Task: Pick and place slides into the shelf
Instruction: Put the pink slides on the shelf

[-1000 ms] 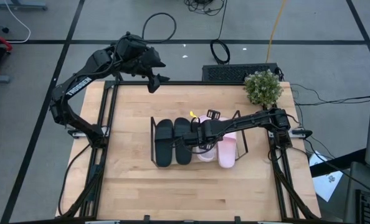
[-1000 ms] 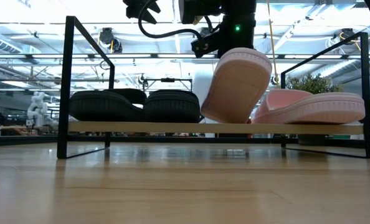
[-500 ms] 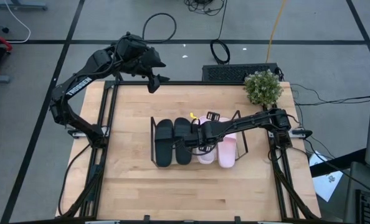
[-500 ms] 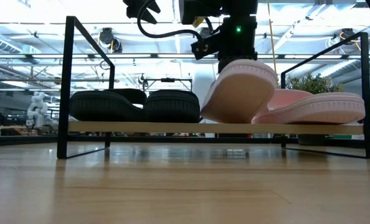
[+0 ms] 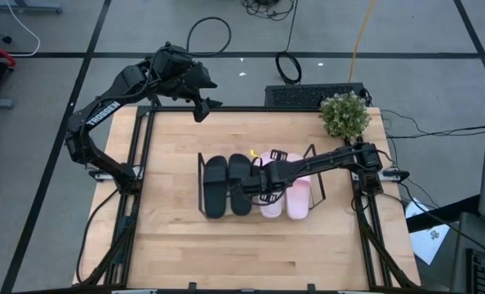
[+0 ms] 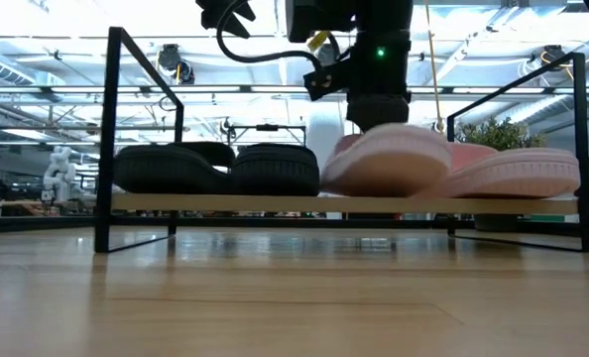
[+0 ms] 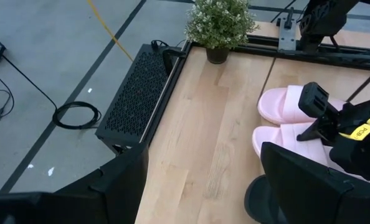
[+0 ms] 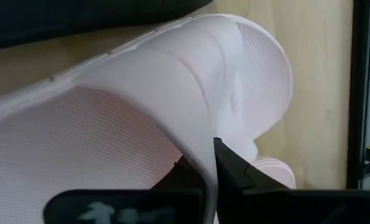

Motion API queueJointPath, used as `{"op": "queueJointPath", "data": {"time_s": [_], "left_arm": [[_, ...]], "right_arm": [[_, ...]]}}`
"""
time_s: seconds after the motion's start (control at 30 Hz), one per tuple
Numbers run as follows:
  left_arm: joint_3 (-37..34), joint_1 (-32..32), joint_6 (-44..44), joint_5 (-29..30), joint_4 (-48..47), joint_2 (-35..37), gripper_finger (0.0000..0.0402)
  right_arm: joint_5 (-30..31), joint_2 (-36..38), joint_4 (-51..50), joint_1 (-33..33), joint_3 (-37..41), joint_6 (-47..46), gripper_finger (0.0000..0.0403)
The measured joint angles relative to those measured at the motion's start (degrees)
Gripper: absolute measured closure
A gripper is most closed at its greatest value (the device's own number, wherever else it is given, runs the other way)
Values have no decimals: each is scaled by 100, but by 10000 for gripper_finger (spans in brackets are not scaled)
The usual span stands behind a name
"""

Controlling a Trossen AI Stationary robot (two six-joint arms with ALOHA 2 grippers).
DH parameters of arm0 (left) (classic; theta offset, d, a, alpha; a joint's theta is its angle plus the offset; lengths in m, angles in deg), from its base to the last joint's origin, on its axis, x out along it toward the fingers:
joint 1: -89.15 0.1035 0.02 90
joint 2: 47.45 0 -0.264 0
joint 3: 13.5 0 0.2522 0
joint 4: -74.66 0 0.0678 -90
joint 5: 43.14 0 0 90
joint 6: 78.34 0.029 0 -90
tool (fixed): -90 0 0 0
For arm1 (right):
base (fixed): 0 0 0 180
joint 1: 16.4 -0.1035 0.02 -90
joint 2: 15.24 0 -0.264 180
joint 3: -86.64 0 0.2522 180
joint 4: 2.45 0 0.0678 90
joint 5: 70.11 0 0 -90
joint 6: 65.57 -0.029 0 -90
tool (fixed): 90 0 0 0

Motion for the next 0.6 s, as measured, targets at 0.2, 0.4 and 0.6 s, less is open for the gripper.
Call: {"op": "queueJointPath", "data": {"time_s": [0.2,0.4,0.6], "left_arm": [[0,0,-3,0,0,0,94],[0,0,-6,0,-2,0,94],[0,0,-5,0,-2,-2,94]], "right_arm": [[5,-4,114,-30,63,-7,400],[-6,-13,129,-32,63,-9,397],[-151,-13,185,-32,63,-11,395]]}}
